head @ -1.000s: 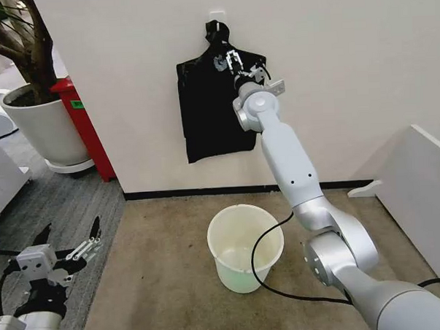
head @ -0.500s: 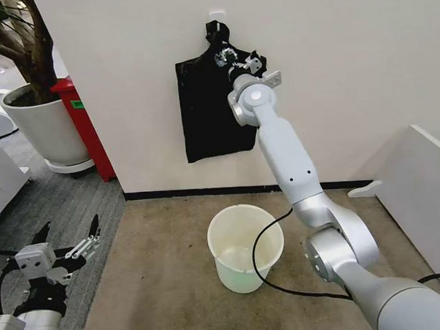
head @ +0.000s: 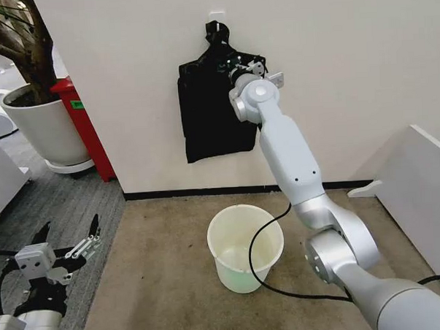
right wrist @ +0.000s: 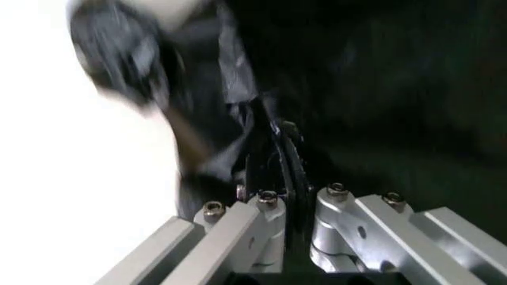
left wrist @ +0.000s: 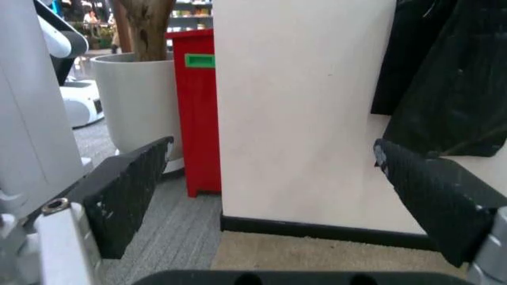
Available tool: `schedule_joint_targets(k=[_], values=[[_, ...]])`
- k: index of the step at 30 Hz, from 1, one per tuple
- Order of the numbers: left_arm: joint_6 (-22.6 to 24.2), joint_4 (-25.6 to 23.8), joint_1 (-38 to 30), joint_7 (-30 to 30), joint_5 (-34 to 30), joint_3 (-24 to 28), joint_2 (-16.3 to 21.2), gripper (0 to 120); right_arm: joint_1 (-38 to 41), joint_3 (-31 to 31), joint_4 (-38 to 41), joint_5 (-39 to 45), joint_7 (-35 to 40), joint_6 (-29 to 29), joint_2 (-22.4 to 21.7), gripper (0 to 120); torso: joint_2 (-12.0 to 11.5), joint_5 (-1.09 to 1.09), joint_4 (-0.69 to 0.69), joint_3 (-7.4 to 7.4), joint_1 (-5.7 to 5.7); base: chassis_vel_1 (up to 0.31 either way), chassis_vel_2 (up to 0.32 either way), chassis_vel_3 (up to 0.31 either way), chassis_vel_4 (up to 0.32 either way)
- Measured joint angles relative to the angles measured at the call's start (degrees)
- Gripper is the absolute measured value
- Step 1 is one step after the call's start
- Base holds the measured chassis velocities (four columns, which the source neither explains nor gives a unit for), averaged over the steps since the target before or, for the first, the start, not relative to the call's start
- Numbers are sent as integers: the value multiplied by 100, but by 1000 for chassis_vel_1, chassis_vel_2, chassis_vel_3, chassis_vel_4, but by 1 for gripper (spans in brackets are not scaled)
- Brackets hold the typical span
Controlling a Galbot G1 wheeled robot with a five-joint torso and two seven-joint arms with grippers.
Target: Place the garbage bag over the trash bin.
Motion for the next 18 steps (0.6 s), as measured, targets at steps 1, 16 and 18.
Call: schedule_joint_targets(k=[1,16,18], values=[[-1,0,-2,0,1,2,0,100,-23,-27,38,8,31,9,0,0,0,0,0,0,0,0,0,0,0],[-84,0,-155,8,103,190,-39,100,-919,-477,960,106,368,104,-152,0,-1,1,-1,0,0,0,0,0,0],[-85,0,-156,9,105,192,-40,100,-1099,-494,1077,106,381,104,-240,0,-1,1,-2,0,0,0,0,0,0]])
